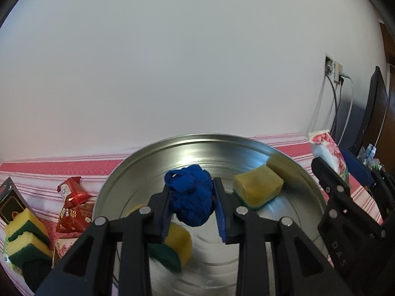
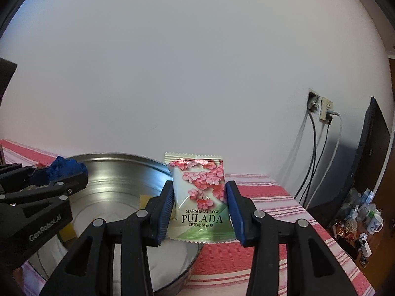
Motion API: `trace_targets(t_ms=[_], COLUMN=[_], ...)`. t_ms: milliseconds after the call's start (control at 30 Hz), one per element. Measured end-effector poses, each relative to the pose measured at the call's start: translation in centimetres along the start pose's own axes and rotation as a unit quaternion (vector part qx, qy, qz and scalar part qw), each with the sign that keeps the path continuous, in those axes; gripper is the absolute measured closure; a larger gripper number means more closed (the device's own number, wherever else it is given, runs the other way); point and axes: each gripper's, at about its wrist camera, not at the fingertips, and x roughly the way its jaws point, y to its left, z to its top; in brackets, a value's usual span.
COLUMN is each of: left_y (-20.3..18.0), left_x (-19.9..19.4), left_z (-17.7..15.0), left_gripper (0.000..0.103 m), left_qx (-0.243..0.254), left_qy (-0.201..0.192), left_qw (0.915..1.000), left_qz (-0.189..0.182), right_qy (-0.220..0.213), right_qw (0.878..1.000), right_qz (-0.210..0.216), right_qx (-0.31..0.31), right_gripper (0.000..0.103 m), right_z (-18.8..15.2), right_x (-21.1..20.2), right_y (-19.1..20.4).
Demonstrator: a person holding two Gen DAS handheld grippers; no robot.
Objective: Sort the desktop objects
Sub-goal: 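Release the blue ball and PULADA packet into the tin with both tools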
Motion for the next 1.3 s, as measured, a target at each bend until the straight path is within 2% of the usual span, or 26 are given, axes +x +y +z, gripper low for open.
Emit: trace_targets(t_ms=[267, 633, 667, 700, 733, 800, 867, 1000, 1067, 1133, 1233, 1300], left_y=[0.0, -0.4, -0.4, -0.3, -0.3, 0.0, 0.3, 0.2, -0.1, -0.5, -0.5, -0.2], left_x=[0.7, 1.2, 1.1, 0.9, 0.5, -0.1, -0.4, -0.9, -1.1, -1.3, -1.5, -1.8], left_z=[-0.2, -0.7, -0.7, -0.7, -0.7, -0.7, -0.7, -1.0, -1.1, -1.3, -1.3, -1.3], left_gripper=[0.074, 0.072, 0.062, 0.042, 0.035, 0.011, 0.000, 0.001, 0.001, 0.001, 0.001, 0.001], left_qx=[0.001, 0.018, 0.017, 0.016, 0.012, 0.007, 0.005, 0.016, 0.033, 0.051, 0.052, 0.046], left_qy=[0.014, 0.025, 0.022, 0.019, 0.009, -0.014, -0.026, -0.041, -0.052, -0.063, -0.070, -0.076], left_qw=[0.9999, 0.9990, 0.9990, 0.9991, 0.9990, 0.9973, 0.9961, 0.9958, 0.9936, 0.9908, 0.9909, 0.9910], left_qz=[0.009, 0.034, 0.035, 0.036, 0.041, 0.072, 0.084, 0.081, 0.095, 0.108, 0.103, 0.101], right_qy=[0.004, 0.020, 0.020, 0.020, 0.018, 0.009, 0.000, -0.018, -0.032, -0.053, -0.088, -0.100], right_qw=[1.000, 0.998, 0.998, 0.998, 0.998, 0.998, 0.998, 0.997, 0.997, 0.996, 0.994, 0.992], right_qz=[0.008, 0.058, 0.061, 0.065, 0.064, 0.055, 0.060, 0.058, 0.053, 0.042, 0.027, 0.018], right_qx=[0.000, 0.005, 0.003, 0.002, 0.000, 0.005, 0.020, 0.036, 0.044, 0.052, 0.067, 0.073], right_gripper=[0.057, 0.056, 0.054, 0.046, 0.041, 0.034, 0.033, 0.033, 0.033, 0.033, 0.033, 0.018], right_z=[-0.1, -0.3, -0.3, -0.3, -0.3, -0.3, -0.4, -0.6, -0.7, -0.6, -0.6, -0.5], right_x=[0.0, 0.6, 0.6, 0.6, 0.4, 0.1, -0.3, -1.1, -1.8, -2.6, -4.0, -4.6], right_y=[0.1, 0.1, 0.1, 0.2, 0.3, 0.1, -0.5, -1.0, -1.3, -1.6, -2.0, -2.0])
